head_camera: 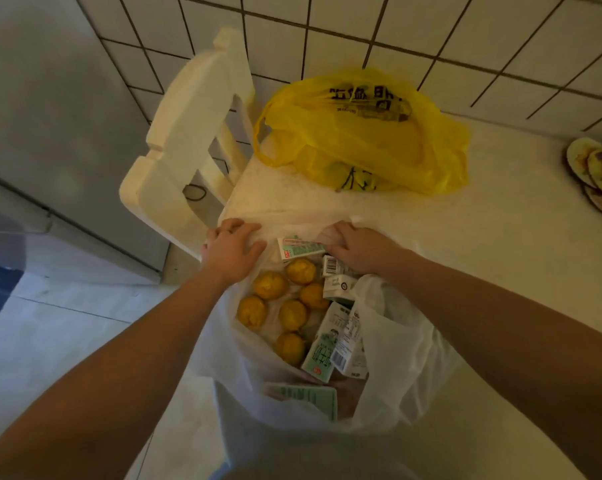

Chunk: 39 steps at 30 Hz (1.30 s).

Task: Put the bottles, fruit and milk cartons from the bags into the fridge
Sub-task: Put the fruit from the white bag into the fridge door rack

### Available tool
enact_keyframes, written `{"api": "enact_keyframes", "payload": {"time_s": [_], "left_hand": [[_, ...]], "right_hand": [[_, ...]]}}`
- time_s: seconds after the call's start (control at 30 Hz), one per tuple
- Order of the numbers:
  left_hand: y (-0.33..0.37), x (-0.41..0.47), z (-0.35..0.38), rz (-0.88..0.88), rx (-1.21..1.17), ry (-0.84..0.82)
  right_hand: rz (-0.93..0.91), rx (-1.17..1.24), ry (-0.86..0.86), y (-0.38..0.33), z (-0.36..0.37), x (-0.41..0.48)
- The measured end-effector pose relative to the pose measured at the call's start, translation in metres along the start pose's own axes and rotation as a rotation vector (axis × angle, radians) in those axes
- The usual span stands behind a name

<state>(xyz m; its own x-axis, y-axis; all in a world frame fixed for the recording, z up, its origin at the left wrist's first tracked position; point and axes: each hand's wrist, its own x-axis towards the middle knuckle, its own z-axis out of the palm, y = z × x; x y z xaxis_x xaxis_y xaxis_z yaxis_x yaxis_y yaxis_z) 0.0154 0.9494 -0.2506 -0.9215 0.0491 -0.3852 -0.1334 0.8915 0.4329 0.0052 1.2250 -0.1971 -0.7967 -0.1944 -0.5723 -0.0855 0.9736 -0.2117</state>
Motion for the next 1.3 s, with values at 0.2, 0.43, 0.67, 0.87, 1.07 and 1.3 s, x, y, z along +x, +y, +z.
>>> {"api": "enact_keyframes", "payload": {"time_s": [0.2, 0.43, 0.67, 0.87, 1.07, 1.3], "left_hand": [[0.003, -0.019, -0.015, 0.125, -0.206, 0.083], [0.012, -0.086, -0.018, 0.180, -0.171, 0.143], [0.008, -0.132, 0.024, 0.114, 0.016, 0.096], [0.001, -0.137, 0.042, -0.039, -0.020, 0.082], [-0.002, -0.143, 0.042, -0.052, -0.123, 0.087], [-0.002, -0.169, 0.031, 0.077, -0.281, 0.243]], "right_hand": [[-0.107, -0.028, 0.056, -0.022, -0.010, -0.033], [-0.356, -0.063, 0.194, -0.054, 0.007, -0.068], [-0.392, -0.235, 0.123, -0.093, 0.044, -0.059], [-0.334, -0.434, 0.117, -0.116, 0.056, -0.042], [-0.323, -0.348, 0.266, -0.116, 0.056, -0.049], [-0.194, 0.063, 0.496, -0.109, 0.043, -0.109]]}}
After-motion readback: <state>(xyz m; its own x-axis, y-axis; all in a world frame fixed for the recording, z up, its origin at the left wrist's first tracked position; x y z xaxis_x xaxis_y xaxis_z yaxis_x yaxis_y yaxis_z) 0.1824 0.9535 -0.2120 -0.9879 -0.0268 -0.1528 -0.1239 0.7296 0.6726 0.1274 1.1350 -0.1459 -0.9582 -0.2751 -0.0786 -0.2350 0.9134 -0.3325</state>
